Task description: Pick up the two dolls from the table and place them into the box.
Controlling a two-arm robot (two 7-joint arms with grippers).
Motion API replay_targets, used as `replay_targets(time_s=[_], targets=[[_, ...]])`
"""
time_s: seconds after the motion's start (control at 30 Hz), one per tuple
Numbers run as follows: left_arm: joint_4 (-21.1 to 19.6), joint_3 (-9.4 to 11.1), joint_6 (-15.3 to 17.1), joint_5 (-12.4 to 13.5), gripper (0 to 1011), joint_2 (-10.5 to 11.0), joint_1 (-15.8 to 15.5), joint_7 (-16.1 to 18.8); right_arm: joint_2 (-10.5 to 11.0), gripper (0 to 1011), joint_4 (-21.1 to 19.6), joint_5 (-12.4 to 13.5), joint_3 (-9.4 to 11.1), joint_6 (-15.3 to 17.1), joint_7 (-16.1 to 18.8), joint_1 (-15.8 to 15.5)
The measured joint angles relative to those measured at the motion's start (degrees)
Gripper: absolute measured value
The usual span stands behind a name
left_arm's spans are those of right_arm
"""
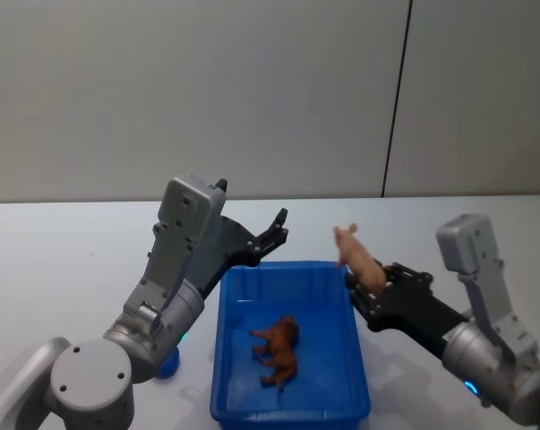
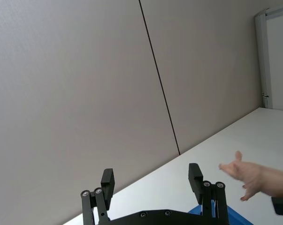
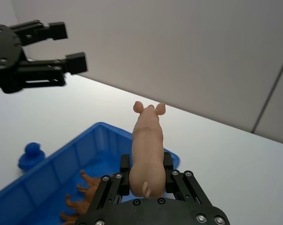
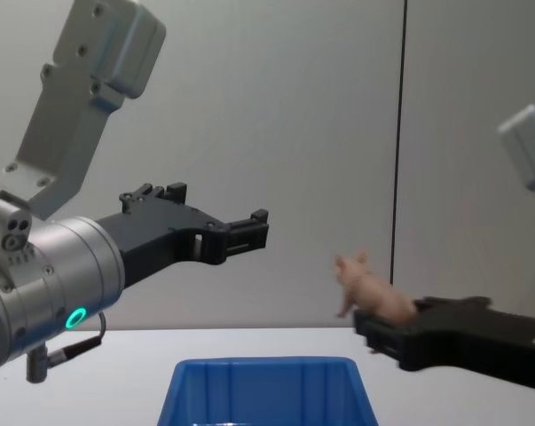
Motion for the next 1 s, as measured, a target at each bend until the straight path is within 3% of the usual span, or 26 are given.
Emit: replay_targets(time_s=[0.37, 0.73, 1.0], targets=[[0.0, 0.0, 0.0, 0.0, 1001, 0.0, 0.0, 0.0, -3.8, 408, 4.2, 1.4, -1.7, 5.5, 5.7, 5.3], [0.0, 0.0, 0.0, 0.0, 1001, 0.0, 0.0, 0.0, -6.7, 769, 8.0, 2.3, -3.0, 9.2, 8.9, 9.2], [0.0, 0.0, 0.0, 0.0, 1001, 0.0, 0.0, 0.0, -6.9, 976, 8.5, 2.6, -3.0, 9.7, 9.4, 9.8]])
